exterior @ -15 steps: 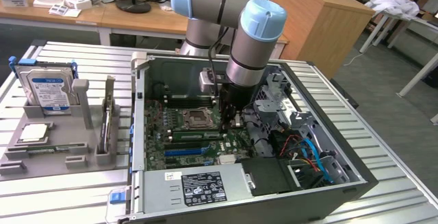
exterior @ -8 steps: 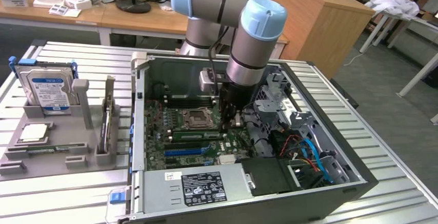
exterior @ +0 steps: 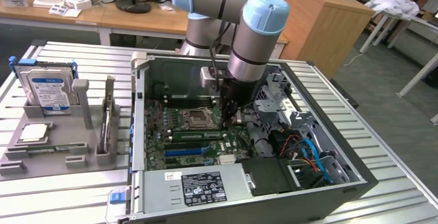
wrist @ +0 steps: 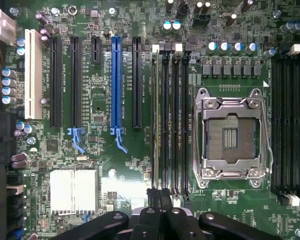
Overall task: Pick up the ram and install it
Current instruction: 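Press down the ram until it locks into place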
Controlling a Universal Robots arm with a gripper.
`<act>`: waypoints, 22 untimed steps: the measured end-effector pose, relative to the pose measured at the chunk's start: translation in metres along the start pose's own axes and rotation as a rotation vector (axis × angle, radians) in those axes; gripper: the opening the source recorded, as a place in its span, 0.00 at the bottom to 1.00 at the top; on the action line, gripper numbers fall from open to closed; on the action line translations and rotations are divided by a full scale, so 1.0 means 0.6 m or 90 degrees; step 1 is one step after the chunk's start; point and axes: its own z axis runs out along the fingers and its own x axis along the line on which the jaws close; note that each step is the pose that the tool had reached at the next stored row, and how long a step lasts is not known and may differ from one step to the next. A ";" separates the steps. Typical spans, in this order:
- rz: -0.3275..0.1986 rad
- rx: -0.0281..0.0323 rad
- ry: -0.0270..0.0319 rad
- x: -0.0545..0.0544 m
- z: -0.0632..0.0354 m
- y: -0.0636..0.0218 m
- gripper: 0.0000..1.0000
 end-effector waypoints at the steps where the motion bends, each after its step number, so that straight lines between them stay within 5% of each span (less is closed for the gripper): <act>1: 0.000 -0.0002 0.0001 0.000 -0.002 0.000 0.11; 12: 0.000 -0.0010 0.0005 0.000 -0.011 0.002 0.11; 22: 0.000 0.0014 0.0005 0.001 -0.010 0.050 0.11</act>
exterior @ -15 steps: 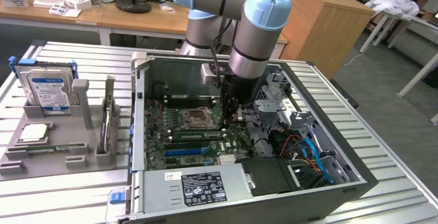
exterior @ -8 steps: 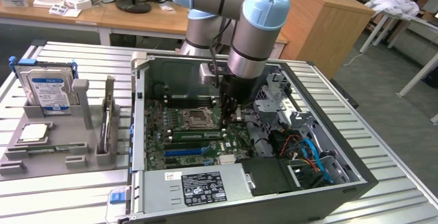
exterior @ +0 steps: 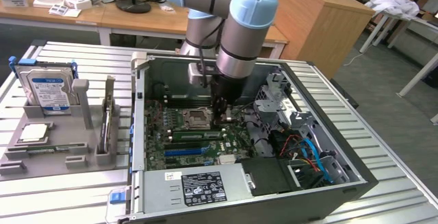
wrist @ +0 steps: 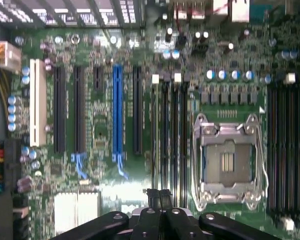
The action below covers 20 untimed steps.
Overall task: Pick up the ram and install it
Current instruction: 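Press down the ram until it locks into place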
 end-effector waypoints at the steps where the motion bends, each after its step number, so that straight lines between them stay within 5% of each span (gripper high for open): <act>1: 0.000 0.0004 0.0000 0.000 0.000 0.005 0.11; 14: 0.000 0.0063 -0.0001 0.001 0.001 0.075 0.11; 20: 0.000 0.0069 -0.0002 0.001 0.001 0.091 0.11</act>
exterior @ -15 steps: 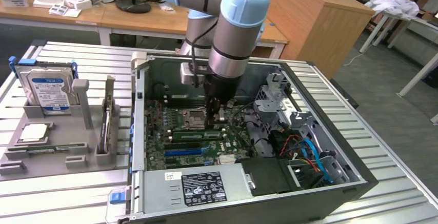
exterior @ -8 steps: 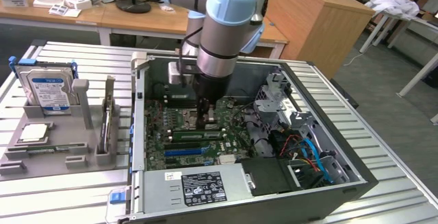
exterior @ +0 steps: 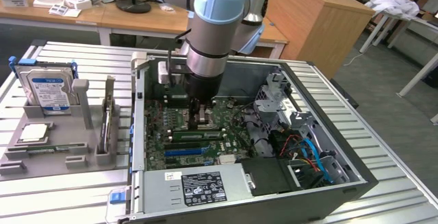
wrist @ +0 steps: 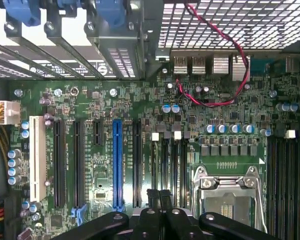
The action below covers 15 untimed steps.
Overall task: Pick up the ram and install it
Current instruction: 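Press down the ram until it locks into place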
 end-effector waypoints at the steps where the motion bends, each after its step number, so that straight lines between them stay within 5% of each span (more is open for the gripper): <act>1: 0.000 0.0000 0.0000 0.000 0.000 0.000 0.11; 15: 0.000 0.0004 0.0001 0.000 0.008 0.009 0.11</act>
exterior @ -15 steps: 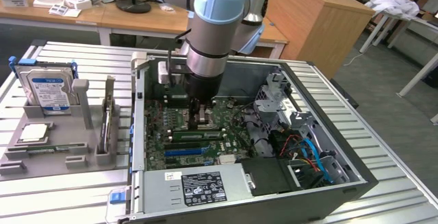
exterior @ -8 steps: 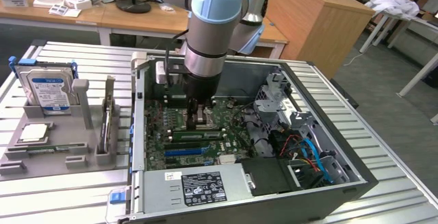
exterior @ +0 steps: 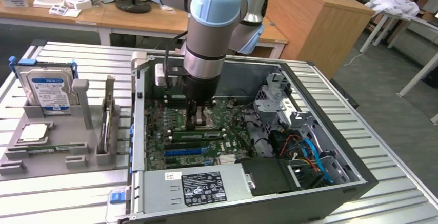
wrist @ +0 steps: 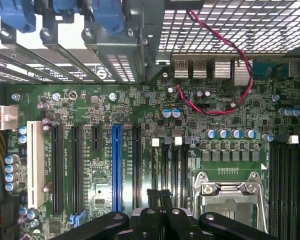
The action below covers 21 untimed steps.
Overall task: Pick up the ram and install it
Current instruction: 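Press down the ram until it locks into place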
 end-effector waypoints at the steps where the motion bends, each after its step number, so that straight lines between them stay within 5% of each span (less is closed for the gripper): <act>1: 0.000 0.0000 0.0000 0.000 0.001 0.000 0.11; 21: 0.000 0.0000 -0.0002 0.001 0.012 0.000 0.11</act>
